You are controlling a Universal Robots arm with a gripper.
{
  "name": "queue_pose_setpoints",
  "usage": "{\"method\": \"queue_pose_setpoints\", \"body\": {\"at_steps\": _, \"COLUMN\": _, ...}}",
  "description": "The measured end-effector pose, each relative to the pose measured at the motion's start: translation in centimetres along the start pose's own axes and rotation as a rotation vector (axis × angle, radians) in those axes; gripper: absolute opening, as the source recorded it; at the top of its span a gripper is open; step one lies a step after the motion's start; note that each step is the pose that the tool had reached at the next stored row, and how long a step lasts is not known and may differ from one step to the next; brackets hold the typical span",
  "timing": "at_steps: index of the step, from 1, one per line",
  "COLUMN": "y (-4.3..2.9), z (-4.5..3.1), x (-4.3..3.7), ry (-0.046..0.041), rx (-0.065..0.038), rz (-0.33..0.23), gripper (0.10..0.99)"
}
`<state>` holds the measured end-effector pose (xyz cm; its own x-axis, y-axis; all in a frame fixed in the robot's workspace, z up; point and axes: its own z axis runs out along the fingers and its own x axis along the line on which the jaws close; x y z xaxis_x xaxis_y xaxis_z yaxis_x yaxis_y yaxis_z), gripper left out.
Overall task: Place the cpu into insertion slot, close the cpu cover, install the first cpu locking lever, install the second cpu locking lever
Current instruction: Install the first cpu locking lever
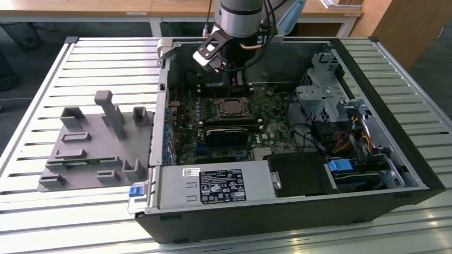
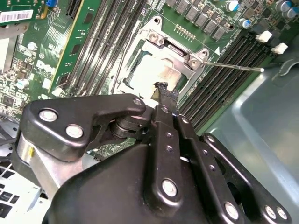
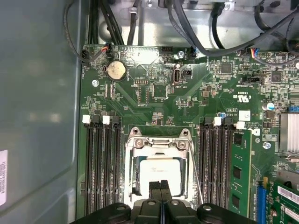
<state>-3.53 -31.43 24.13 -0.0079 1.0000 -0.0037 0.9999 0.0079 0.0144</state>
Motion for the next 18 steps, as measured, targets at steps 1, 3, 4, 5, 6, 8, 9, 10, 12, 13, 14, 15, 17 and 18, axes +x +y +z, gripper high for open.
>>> {"method": "queue_pose_setpoints", "body": {"at_steps": 1, "y": 0.00, "z": -0.16, "x": 0.00, "ry": -0.0001, "rx": 0.000, "rz": 0.000, "gripper": 0.106}}
{"method": "queue_pose_setpoints", "body": {"at_steps": 3, "y": 0.01, "z": -0.48, "x": 0.00, "ry": 0.0001, "rx": 0.000, "rz": 0.000, "gripper": 0.106}}
{"method": "queue_pose_setpoints", "body": {"at_steps": 4, "y": 0.01, "z": -0.63, "x": 0.00, "ry": 0.0001, "rx": 0.000, "rz": 0.000, "gripper": 0.106}}
{"method": "queue_pose_setpoints", "body": {"at_steps": 5, "y": 0.01, "z": -0.76, "x": 0.00, "ry": 0.0000, "rx": 0.000, "rz": -0.001, "gripper": 0.106}}
{"method": "queue_pose_setpoints", "body": {"at_steps": 6, "y": 0.01, "z": -0.85, "x": 0.00, "ry": 0.0000, "rx": 0.000, "rz": -0.003, "gripper": 0.106}}
{"method": "queue_pose_setpoints", "body": {"at_steps": 8, "y": 0.01, "z": -0.88, "x": 0.00, "ry": 0.0005, "rx": 0.000, "rz": -0.021, "gripper": 0.106}}
{"method": "queue_pose_setpoints", "body": {"at_steps": 9, "y": 0.02, "z": -0.87, "x": 0.00, "ry": 0.0008, "rx": 0.000, "rz": -0.039, "gripper": 0.106}}
{"method": "queue_pose_setpoints", "body": {"at_steps": 10, "y": 0.01, "z": -0.88, "x": 0.00, "ry": 0.0009, "rx": 0.000, "rz": -0.056, "gripper": 0.106}}
{"method": "queue_pose_setpoints", "body": {"at_steps": 12, "y": 0.01, "z": -0.89, "x": 0.00, "ry": 0.0013, "rx": 0.000, "rz": -0.092, "gripper": 0.106}}
{"method": "queue_pose_setpoints", "body": {"at_steps": 13, "y": 0.01, "z": -0.89, "x": 0.00, "ry": 0.0016, "rx": 0.000, "rz": -0.111, "gripper": 0.106}}
{"method": "queue_pose_setpoints", "body": {"at_steps": 14, "y": 0.01, "z": -0.89, "x": 0.00, "ry": 0.0019, "rx": 0.000, "rz": -0.129, "gripper": 0.106}}
{"method": "queue_pose_setpoints", "body": {"at_steps": 15, "y": 0.01, "z": -0.89, "x": 0.00, "ry": 0.0021, "rx": -0.001, "rz": -0.148, "gripper": 0.106}}
{"method": "queue_pose_setpoints", "body": {"at_steps": 17, "y": 0.01, "z": -0.88, "x": 0.00, "ry": 0.0026, "rx": -0.001, "rz": -0.184, "gripper": 0.106}}
{"method": "queue_pose_setpoints", "body": {"at_steps": 18, "y": 0.01, "z": -0.89, "x": 0.00, "ry": 0.0029, "rx": -0.001, "rz": -0.202, "gripper": 0.106}}
